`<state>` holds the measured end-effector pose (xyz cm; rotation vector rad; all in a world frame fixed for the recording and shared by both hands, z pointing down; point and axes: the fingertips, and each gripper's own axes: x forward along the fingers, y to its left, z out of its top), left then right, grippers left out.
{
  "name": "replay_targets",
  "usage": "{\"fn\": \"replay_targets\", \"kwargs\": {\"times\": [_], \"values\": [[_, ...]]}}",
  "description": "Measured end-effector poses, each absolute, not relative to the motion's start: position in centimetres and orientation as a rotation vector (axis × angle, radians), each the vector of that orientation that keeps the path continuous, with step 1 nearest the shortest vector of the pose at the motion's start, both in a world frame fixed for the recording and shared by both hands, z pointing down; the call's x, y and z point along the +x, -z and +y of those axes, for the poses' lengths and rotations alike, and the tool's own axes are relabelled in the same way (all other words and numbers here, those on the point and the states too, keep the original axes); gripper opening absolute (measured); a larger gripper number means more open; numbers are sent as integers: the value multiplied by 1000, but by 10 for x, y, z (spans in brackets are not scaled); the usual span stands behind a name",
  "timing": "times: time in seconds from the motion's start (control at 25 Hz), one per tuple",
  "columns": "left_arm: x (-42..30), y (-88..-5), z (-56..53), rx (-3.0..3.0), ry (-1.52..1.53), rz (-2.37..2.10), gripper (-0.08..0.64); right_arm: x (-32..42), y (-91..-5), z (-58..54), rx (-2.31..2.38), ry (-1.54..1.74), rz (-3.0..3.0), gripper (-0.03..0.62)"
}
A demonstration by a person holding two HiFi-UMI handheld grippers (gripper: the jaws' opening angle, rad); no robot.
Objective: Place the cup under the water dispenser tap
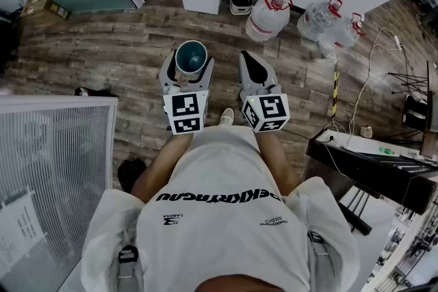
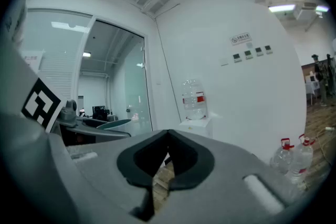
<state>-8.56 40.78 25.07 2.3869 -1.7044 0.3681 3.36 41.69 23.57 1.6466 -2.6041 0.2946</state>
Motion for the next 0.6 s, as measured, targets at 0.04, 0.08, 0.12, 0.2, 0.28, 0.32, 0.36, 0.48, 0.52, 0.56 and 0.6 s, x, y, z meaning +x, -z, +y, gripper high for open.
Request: {"fn": "replay_targets", "kwargs": {"times": [0.04, 0.08, 0.12, 0.2, 0.28, 0.32, 0.36, 0.48, 0.52, 0.56, 0.6], "values": [[-83, -251, 406, 2384, -368, -1706, 370, 36, -235, 415, 1647, -294, -2611, -3], [-80, -251, 404, 2381, -369, -1709, 370, 39, -234, 413, 1648, -293, -2618, -3], [-77, -252, 403, 2378, -369, -1712, 369, 42, -234, 411, 1648, -294, -2626, -3], [-71, -253, 401, 2374, -370, -1719, 370, 49, -234, 407, 1644, -303, -2644, -3], [-63, -254, 399, 2371, -373, -1726, 369, 58, -235, 403, 1645, -318, -2657, -2], [-58, -255, 398, 2369, -374, -1728, 370, 62, -236, 401, 1645, -325, -2662, -3], [-55, -255, 397, 2367, -374, -1731, 369, 65, -237, 399, 1641, -331, -2669, -2], [-45, -258, 393, 2354, -376, -1748, 369, 73, -241, 393, 1612, -338, -2691, -3], [-42, -259, 392, 2348, -377, -1754, 369, 76, -243, 392, 1603, -337, -2693, -2], [-39, -261, 392, 2341, -378, -1760, 370, 79, -245, 391, 1595, -336, -2688, -2], [-37, -262, 392, 2335, -381, -1766, 369, 81, -248, 390, 1585, -340, -2677, -2]]}}
